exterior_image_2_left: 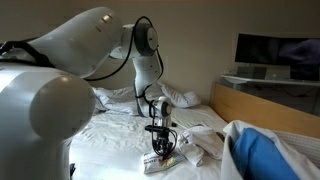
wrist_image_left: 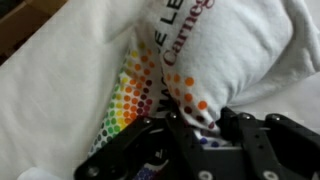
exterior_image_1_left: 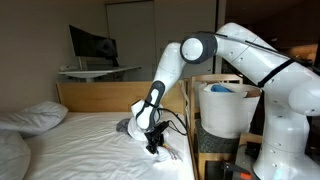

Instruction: Put the clothes on the bed in the laundry hamper

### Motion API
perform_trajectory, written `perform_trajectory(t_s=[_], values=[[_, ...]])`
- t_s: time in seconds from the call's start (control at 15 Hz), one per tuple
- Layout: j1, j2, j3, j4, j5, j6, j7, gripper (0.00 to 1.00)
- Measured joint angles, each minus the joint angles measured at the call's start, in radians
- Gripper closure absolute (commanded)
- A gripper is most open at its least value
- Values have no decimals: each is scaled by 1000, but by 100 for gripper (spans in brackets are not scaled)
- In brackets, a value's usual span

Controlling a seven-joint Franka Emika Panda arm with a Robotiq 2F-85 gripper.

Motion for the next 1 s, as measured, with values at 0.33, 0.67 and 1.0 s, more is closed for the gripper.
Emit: perform_trajectory(t_s=[0.33,0.67,1.0], values=[[-47,-18,57,12,8,-104,-73,88],[-56,-100,118,13,37,-197,-109,89],[-56,-219,137,13,56,-247,-110,89]])
